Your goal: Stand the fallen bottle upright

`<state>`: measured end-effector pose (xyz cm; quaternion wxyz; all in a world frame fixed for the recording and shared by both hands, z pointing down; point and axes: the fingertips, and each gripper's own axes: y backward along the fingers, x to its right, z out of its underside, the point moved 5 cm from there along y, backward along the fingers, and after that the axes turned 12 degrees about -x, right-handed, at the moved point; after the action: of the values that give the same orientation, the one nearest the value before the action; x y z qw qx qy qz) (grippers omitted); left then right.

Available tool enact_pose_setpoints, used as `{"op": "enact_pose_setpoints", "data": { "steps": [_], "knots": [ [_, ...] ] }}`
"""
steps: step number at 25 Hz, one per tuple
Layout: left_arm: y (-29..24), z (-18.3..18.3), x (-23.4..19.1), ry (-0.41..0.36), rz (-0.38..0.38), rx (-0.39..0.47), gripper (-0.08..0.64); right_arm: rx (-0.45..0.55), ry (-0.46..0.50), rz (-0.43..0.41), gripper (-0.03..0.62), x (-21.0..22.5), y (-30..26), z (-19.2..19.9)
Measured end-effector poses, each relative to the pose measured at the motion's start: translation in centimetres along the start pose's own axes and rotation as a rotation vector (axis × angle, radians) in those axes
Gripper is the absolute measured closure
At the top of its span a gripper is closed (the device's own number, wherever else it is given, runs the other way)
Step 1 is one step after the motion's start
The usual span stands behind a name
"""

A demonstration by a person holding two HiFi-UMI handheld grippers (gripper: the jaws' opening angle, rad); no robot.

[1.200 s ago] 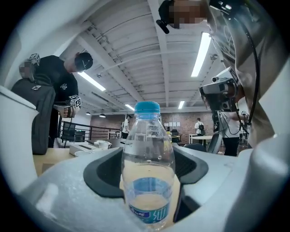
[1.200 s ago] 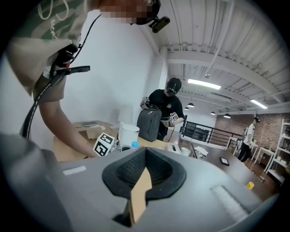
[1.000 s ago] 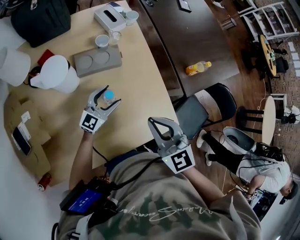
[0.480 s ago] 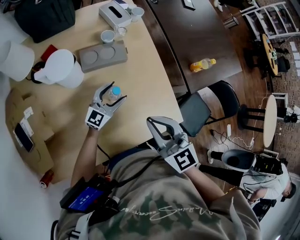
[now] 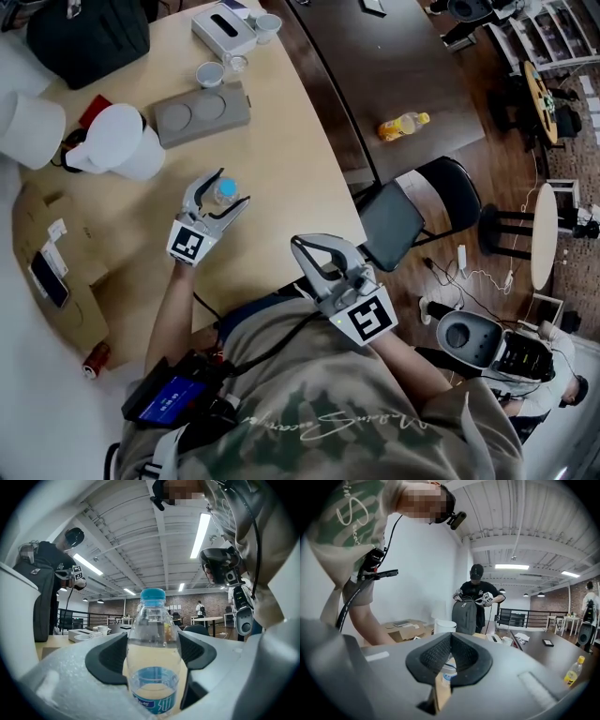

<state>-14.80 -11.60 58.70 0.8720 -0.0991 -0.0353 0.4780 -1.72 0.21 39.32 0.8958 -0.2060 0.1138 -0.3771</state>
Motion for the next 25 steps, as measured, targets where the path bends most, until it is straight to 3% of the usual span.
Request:
{"op": "enact_pose_setpoints", "data": {
  "steps": [9, 19, 23, 25],
  "knots": [
    [0.6, -1.2, 0.6, -0.073, -0.005, 0.005, 0.212, 0.025, 0.013, -0.025, 0.591, 0.2, -0.2, 0.0],
    [2.5, -3.9, 1.5, -0.133, -0.070, 0.008, 0.213, 0.066, 0.020, -0.055, 0.591, 0.3, 1.2, -0.4],
    [3.4, -4.5, 2.0, -0.106, -0.091, 0.011, 0.213, 0.080, 0.025, -0.066, 0.591, 0.5, 1.7, -0.4],
    [3.9, -5.1, 2.3, -0.146, -0.105, 0.007, 0.213, 0.088, 0.028, -0.072, 0.591, 0.6, 1.9, -0.4]
  ]
}}
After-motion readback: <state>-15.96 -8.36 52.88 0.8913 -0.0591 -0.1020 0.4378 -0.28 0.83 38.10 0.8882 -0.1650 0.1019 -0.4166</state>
